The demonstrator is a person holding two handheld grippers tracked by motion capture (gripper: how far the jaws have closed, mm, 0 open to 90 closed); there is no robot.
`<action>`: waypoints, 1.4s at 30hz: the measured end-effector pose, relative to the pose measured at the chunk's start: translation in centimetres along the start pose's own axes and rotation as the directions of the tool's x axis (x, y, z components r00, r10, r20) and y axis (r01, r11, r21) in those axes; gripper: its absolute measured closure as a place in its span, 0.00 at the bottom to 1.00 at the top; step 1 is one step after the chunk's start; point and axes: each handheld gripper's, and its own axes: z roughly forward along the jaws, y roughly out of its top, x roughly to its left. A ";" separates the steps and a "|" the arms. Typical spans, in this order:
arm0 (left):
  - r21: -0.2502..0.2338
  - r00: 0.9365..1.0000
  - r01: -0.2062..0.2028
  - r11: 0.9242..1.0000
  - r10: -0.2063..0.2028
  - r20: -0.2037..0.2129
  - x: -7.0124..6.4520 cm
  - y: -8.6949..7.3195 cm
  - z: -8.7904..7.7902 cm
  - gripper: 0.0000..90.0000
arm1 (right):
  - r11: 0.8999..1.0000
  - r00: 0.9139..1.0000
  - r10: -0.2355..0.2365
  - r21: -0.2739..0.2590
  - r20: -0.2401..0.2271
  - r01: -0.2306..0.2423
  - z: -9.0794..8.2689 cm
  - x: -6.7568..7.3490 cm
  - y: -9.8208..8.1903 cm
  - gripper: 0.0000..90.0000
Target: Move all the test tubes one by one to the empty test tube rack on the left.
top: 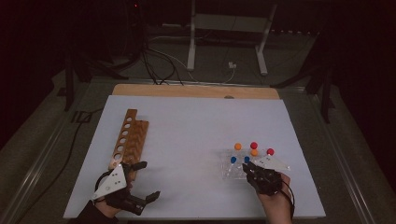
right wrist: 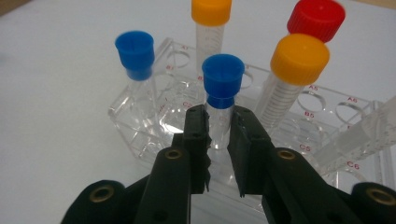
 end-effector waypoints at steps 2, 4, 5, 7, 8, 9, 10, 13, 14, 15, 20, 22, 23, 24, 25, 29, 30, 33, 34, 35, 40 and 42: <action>-0.001 1.000 0.003 1.000 -0.003 -0.002 0.0 0.0 0.0 0.00 | 1.000 1.000 0.000 -0.012 -0.005 -0.001 -0.3 0.0 0.1 0.86; -0.002 1.000 0.002 1.000 -0.002 -0.012 0.1 0.0 -0.1 0.00 | 1.000 1.000 0.002 -0.030 -0.009 -0.003 -0.8 0.0 0.4 0.86; -0.002 1.000 0.002 1.000 -0.002 -0.012 0.1 0.0 -0.1 0.00 | 0.999 1.000 0.003 -0.039 -0.010 -0.003 -1.1 -0.1 0.5 0.86; 0.002 1.000 0.012 1.000 -0.012 -0.019 0.1 0.1 -0.1 0.00 | 0.998 1.000 0.001 -0.062 -0.010 -0.001 -1.7 -0.1 0.8 0.86; 0.006 1.000 0.011 1.000 -0.011 -0.018 0.1 0.1 -0.1 0.00 | 0.997 1.000 -0.002 -0.076 -0.011 0.001 -2.0 -0.1 0.9 0.86; 0.009 1.000 0.007 1.000 -0.007 -0.028 0.1 0.1 0.0 0.00 | 0.996 1.000 -0.007 -0.089 -0.012 0.006 -2.4 -0.1 1.1 0.86; 0.012 1.000 0.007 1.000 -0.007 -0.030 0.0 0.2 0.0 0.00 | 0.995 1.000 -0.006 -0.099 -0.012 0.005 -2.7 0.0 1.2 0.86; 0.010 1.000 0.005 1.000 -0.004 -0.024 -0.1 0.2 0.0 0.00 | 0.990 1.000 -0.017 -0.138 -0.013 0.015 -3.9 -0.1 1.8 0.86; 0.012 1.000 0.002 1.000 -0.002 -0.015 -0.1 0.3 0.1 0.00 | 0.988 1.000 -0.017 -0.151 -0.017 0.014 -4.3 0.0 1.9 0.86; 0.012 1.000 0.002 1.000 -0.002 -0.015 -0.1 0.3 0.1 0.00 | 0.988 1.000 -0.017 -0.151 -0.017 0.014 -4.3 0.0 1.9 0.86; 0.011 1.000 0.011 1.000 -0.011 0.009 -0.4 0.6 0.4 0.00 | 0.980 0.997 -0.061 -0.193 -0.051 0.051 -6.2 1.1 2.8 0.86; 0.006 1.000 0.012 1.000 -0.012 0.010 -0.5 0.8 0.6 0.00 | 0.979 0.995 -0.073 -0.194 -0.064 0.060 -6.4 1.5 2.9 0.86; -0.005 1.000 0.006 1.000 -0.006 0.011 -0.6 1.0 0.7 0.00 | 0.979 0.994 -0.079 -0.194 -0.074 0.063 -6.5 1.7 2.9 0.86; -0.004 1.000 0.004 1.000 -0.004 0.004 -0.7 1.1 0.8 0.00 | 0.979 0.992 -0.090 -0.193 -0.089 0.071 -6.6 2.1 2.9 0.86; -0.001 1.000 0.006 1.000 -0.006 0.008 -0.8 1.3 0.9 0.00 | 0.980 0.987 -0.101 -0.182 -0.124 0.078 -6.4 2.8 2.9 0.86; 0.045 0.999 0.016 0.999 -0.018 0.040 -1.0 1.8 1.6 0.00 | 0.981 0.979 -0.124 -0.171 -0.161 0.096 -6.0 3.7 2.7 0.86; 0.061 0.999 0.022 0.998 -0.025 0.046 -1.1 2.0 1.8 0.00 | 0.981 0.974 -0.142 -0.159 -0.179 0.114 -5.5 4.3 2.6 0.86; 0.058 0.995 0.048 0.997 -0.052 0.081 -1.3 2.3 2.3 0.00 | 0.981 0.967 -0.156 -0.144 -0.202 0.128 -4.9 4.9 2.5 0.86; 0.060 0.994 0.052 0.997 -0.058 0.097 -1.3 2.5 2.5 0.00 | 0.981 0.967 -0.156 -0.144 -0.202 0.128 -4.9 4.9 2.5 0.86; 0.055 0.994 0.050 0.997 -0.055 0.096 -1.5 2.8 2.7 0.00 | 0.981 0.965 -0.161 -0.141 -0.205 0.134 -4.7 5.2 2.4 0.86; 0.058 0.987 0.056 0.997 -0.064 0.144 -1.6 4.3 4.0 0.00 | 0.981 0.952 -0.179 -0.117 -0.248 0.154 -3.6 6.1 2.1 0.86; 0.062 0.983 0.056 0.997 -0.066 0.173 -1.6 4.8 4.8 0.00 | 0.980 0.949 -0.185 -0.115 -0.254 0.160 -3.4 6.4 2.1 0.86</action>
